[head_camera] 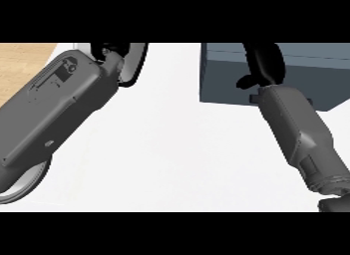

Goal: Pick up the can, place it into the drawer and close the drawer

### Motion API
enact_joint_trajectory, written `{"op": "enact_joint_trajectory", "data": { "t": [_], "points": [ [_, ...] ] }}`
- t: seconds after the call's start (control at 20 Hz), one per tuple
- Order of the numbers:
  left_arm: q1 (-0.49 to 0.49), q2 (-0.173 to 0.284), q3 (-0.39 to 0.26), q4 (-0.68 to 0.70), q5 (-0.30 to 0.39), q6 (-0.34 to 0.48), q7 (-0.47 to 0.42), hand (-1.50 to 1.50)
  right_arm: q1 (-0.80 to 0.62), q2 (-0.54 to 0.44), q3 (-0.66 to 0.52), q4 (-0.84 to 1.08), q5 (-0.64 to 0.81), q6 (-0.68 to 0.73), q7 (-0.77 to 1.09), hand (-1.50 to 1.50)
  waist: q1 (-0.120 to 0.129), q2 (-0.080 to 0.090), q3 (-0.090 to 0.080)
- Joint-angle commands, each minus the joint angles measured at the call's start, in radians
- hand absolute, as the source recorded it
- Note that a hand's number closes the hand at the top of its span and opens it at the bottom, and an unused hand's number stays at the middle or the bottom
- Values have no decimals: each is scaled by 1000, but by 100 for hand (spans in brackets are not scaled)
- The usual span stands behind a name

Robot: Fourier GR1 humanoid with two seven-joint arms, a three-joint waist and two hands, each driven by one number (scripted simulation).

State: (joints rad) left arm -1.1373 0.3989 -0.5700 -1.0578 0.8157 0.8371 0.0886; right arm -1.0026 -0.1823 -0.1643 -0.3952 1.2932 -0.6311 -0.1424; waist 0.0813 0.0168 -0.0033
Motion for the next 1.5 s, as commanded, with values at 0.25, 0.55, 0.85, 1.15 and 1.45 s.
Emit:
{"op": "enact_joint_trajectory", "data": {
  "t": [0.25, 0.55, 0.85, 1.15, 1.45],
  "points": [
    [14, 37, 6, -83, -18, 11, 58, -150, -144, -34, -37, 130, 15, -54, 58, -150, 22, 14, 6],
    [37, 65, 10, -113, -25, -18, 64, -150, -201, -88, -49, 173, 14, -12, 44, -150, 34, 21, 6],
    [57, 62, 5, -142, -32, -17, 71, -150, -254, -35, -161, 183, -130, 114, -121, -150, 35, 20, 8],
    [58, 77, -1, -176, -47, 16, 88, -150, -238, -9, -371, 190, -353, 215, -217, -150, 41, 16, 12],
    [105, 110, 21, -198, -41, -10, 101, -150, -253, -26, -452, 190, -439, 299, -294, -150, 8, 10, 6]
  ]
}}
